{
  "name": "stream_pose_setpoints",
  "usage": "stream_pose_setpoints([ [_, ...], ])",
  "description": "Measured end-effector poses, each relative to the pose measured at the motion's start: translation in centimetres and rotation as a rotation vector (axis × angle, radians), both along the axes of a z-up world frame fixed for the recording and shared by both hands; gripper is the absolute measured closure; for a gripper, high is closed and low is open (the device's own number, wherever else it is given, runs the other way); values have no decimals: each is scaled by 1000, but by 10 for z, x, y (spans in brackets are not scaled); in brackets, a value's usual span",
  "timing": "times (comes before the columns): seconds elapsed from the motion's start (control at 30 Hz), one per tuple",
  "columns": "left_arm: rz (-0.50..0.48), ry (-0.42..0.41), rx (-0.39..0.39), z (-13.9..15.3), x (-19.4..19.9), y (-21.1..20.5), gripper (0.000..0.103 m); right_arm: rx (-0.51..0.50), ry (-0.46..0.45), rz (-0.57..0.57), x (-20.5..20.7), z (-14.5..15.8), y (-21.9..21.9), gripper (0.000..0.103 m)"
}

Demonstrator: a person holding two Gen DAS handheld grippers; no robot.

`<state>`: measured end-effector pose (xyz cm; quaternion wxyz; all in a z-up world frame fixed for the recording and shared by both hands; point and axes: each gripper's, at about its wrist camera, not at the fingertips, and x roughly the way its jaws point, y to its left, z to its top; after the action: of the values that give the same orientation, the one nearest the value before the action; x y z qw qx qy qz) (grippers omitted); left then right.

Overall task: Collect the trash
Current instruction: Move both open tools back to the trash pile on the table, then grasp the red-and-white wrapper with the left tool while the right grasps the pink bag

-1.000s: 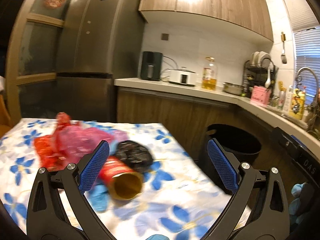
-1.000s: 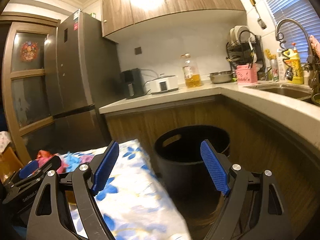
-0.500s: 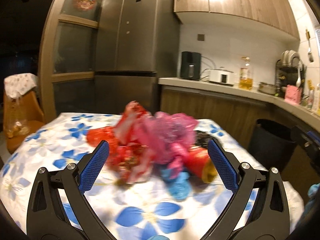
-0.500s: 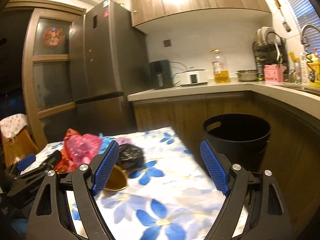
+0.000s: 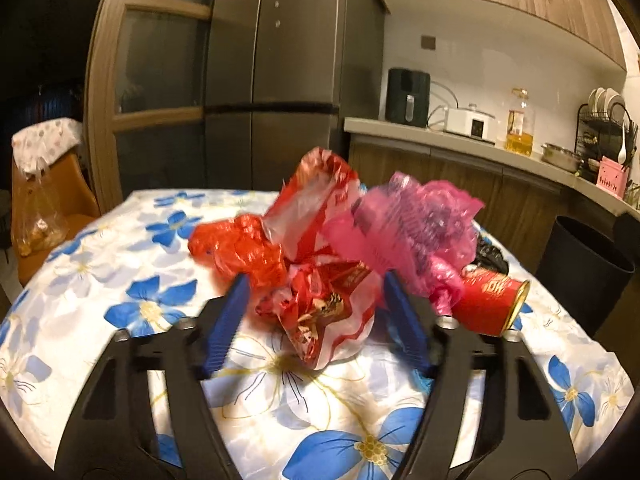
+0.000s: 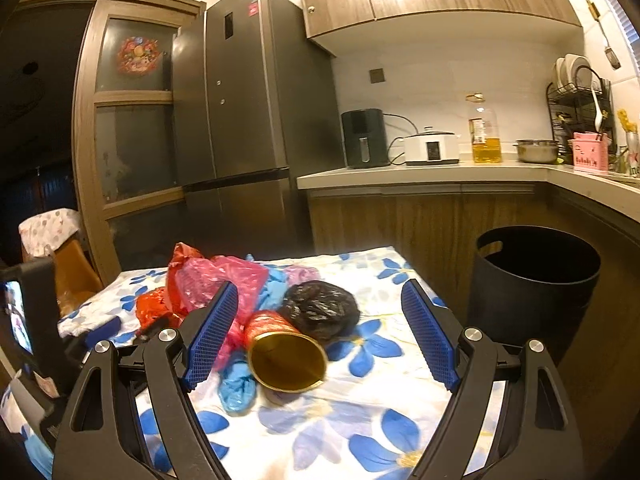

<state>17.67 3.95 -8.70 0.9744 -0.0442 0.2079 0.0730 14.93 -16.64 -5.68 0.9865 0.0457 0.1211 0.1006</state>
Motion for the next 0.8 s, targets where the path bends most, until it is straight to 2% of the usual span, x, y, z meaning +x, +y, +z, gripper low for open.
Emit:
stream_pose_setpoints([
  [0.03, -1, 11, -2, -3, 2, 1, 52, -3, 1, 8, 2, 0, 5, 22],
  [0.1, -4, 33, -12, -7, 5, 2, 67, -8, -2, 24, 4, -1, 14, 22],
  [0.23, -24, 55, -51, -12, 9, 8, 77, -25, 4, 54, 10, -3, 30, 22],
  [0.3, -42, 58, -59, -13, 8, 9, 88, -36, 9, 67, 13, -4, 37, 22],
  [0.33, -51, 52, -63, -12, 6, 9, 91, -41, 11, 72, 15, -5, 41, 22],
  [0.57, -62, -16, -99, 6, -26, 24, 94, -73, 36, 107, 27, -12, 66, 28],
  [0.8, -41, -31, -130, 18, -59, 52, 94, -92, 64, 173, 41, -24, 96, 41],
])
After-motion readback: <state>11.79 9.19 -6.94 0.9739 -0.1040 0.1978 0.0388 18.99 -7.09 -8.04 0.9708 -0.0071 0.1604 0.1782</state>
